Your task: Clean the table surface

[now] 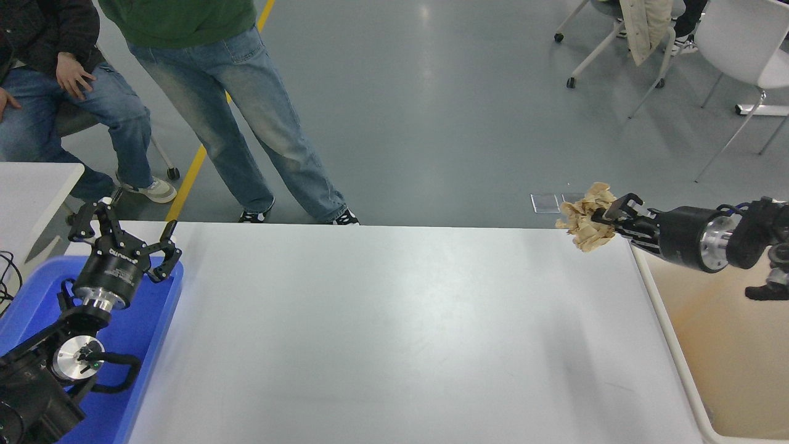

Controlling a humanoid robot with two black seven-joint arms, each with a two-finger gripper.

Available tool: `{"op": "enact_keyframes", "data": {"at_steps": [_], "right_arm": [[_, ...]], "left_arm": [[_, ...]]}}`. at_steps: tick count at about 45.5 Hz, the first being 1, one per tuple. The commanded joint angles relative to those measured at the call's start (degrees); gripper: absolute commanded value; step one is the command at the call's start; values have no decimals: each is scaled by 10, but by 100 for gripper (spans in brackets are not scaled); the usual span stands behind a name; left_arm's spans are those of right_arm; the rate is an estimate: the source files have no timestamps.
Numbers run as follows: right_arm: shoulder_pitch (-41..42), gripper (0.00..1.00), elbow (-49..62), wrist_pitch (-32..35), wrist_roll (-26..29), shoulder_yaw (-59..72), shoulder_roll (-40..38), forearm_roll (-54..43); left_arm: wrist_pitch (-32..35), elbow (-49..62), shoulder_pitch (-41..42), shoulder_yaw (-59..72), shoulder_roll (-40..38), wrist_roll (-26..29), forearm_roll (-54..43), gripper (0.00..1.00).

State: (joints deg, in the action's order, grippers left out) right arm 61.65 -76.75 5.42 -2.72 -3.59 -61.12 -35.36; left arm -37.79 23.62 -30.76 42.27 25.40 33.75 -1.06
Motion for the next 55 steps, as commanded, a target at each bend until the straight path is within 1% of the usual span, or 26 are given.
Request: {"op": "enact_keyframes", "data": {"at_steps": [1, 6, 10, 18, 22, 29, 35, 38, 43, 50, 55], "right_arm": [[-27, 0, 35, 8, -11, -23, -76, 52], [-55, 0, 88, 9, -11, -22, -85, 71], [-84, 0, 157, 6, -11, -21, -73, 80], [-144, 0, 335, 8, -11, -22, 6, 129], [-177, 0, 420, 9, -11, -24, 62, 133], [-206, 0, 544, 5, -11, -20, 160, 133], [-215, 0, 716, 11, -11, -12, 282, 133], [-217, 0, 783, 11, -11, -6, 332, 133], [-221, 0, 802, -11, -5, -7, 377, 133], [-232, 0, 801, -82, 5, -14, 399, 137], [-232, 0, 802, -95, 6, -14, 413, 152]], "left_arm": [[0, 0, 0, 0, 0, 0, 0, 100], [0, 0, 0, 0, 0, 0, 0, 100], [0, 0, 0, 0, 0, 0, 0, 100], [0, 0, 0, 0, 0, 0, 0, 100], [0, 0, 0, 0, 0, 0, 0, 100], [0, -1, 0, 0, 0, 0, 0, 100], [0, 0, 0, 0, 0, 0, 0, 100], [0, 0, 0, 0, 0, 0, 0, 100], [0, 0, 0, 0, 0, 0, 0, 100], [0, 0, 0, 0, 0, 0, 0, 100], [0, 0, 0, 0, 0, 0, 0, 100]]}}
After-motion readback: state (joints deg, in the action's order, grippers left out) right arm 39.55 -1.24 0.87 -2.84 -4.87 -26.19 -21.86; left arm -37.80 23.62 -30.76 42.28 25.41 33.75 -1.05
